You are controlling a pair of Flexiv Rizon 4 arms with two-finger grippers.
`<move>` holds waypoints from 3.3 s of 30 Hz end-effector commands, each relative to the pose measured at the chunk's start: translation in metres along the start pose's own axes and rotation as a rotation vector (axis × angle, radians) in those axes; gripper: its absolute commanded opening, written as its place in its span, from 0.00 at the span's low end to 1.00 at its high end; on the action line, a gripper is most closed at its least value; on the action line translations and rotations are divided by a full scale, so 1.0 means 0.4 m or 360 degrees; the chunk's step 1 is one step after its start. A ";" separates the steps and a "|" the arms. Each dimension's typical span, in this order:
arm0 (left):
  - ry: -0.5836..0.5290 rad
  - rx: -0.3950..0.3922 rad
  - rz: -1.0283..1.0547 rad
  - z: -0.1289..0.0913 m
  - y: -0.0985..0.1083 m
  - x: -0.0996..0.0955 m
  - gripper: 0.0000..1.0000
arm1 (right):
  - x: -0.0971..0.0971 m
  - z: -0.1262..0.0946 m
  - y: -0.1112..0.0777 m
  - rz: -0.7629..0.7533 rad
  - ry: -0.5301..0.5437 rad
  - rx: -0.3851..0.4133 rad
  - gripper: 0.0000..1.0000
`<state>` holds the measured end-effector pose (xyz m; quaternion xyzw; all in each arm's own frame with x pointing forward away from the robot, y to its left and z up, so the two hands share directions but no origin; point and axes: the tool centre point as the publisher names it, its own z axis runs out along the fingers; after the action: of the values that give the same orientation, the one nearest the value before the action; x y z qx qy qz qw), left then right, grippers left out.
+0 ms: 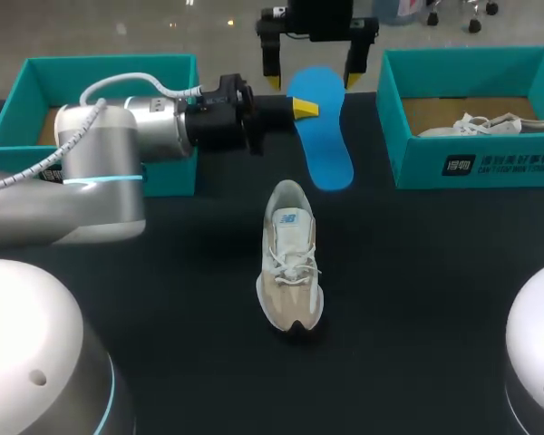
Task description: Take the shoe out of the shoebox, open the shoe tongue, remove and reinsert the insole, then place the shoe into the shoebox
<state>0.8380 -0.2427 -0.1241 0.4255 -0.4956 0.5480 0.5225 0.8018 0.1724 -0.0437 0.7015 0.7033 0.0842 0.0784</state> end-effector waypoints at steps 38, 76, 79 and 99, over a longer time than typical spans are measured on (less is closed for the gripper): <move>0.0051 0.0033 0.0018 -0.030 -0.002 0.012 0.00 | -0.128 0.009 0.015 -0.0071 0.1279 0.0158 1.00; 0.0169 -0.0093 0.0183 -0.059 -0.009 0.073 0.00 | -0.263 0.110 0.011 0.0136 0.1995 0.0029 1.00; 0.0204 -0.0204 0.0369 -0.061 -0.008 0.080 0.00 | -0.263 0.110 0.011 0.0136 0.1995 0.0029 1.00; -0.0262 -0.0230 0.1426 -0.074 -0.023 0.102 0.00 | -0.263 0.110 0.011 0.0136 0.1995 0.0029 1.00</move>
<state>0.8513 -0.2080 -0.0919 0.1857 -0.6773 0.6512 0.2878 0.8162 0.0667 -0.0860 0.5464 0.5877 0.4768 -0.3589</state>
